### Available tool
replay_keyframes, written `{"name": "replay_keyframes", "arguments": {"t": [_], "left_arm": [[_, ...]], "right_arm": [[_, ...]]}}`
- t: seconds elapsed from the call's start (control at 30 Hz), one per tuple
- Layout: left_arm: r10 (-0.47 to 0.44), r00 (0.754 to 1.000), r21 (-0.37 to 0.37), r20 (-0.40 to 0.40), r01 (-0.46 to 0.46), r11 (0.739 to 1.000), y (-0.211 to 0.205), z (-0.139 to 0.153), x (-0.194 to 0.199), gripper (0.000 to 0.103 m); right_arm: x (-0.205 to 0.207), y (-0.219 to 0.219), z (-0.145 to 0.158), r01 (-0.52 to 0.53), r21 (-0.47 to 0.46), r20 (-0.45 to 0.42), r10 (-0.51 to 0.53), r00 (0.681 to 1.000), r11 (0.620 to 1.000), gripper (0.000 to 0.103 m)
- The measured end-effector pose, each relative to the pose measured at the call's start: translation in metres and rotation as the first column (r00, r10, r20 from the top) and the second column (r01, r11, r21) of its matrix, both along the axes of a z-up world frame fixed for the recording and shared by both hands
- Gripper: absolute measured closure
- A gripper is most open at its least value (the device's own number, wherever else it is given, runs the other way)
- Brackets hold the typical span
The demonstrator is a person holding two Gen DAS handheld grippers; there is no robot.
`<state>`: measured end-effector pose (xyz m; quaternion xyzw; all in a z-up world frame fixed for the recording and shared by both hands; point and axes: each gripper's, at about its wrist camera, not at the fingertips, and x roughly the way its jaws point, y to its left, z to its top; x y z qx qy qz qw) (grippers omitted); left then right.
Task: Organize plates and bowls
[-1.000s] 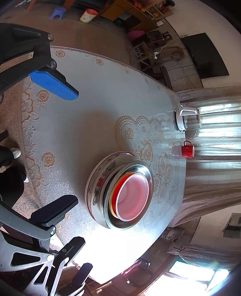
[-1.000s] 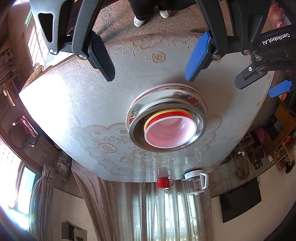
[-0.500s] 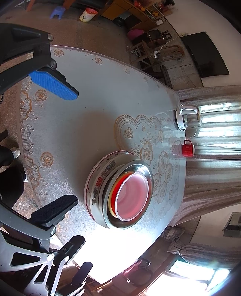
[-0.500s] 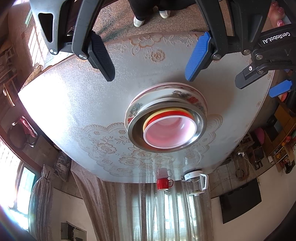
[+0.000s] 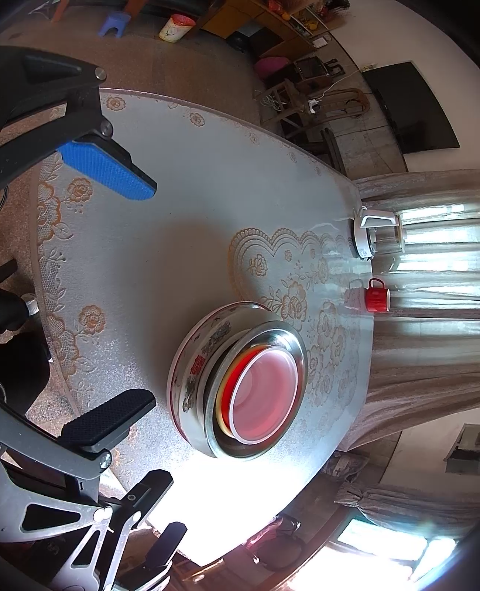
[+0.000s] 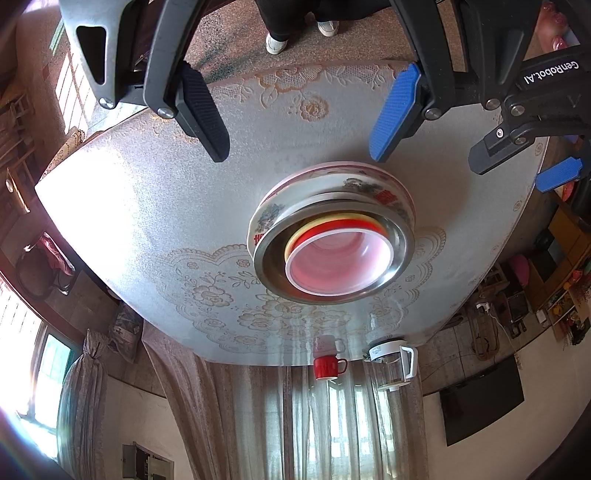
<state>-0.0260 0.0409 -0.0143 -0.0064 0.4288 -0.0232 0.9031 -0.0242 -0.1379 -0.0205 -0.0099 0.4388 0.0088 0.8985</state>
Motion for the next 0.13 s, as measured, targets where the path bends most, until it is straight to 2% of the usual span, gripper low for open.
{"name": "replay_keyframes", "arguments": {"t": [0.13], "left_arm": [[0.000, 1.000, 0.002, -0.002, 0.000, 1.000, 0.0001, -0.0008, 0.0013, 0.000]], "right_arm": [[0.0020, 0.0006, -0.0009, 0.001, 0.001, -0.002, -0.001, 1.000, 1.000, 0.023]]}}
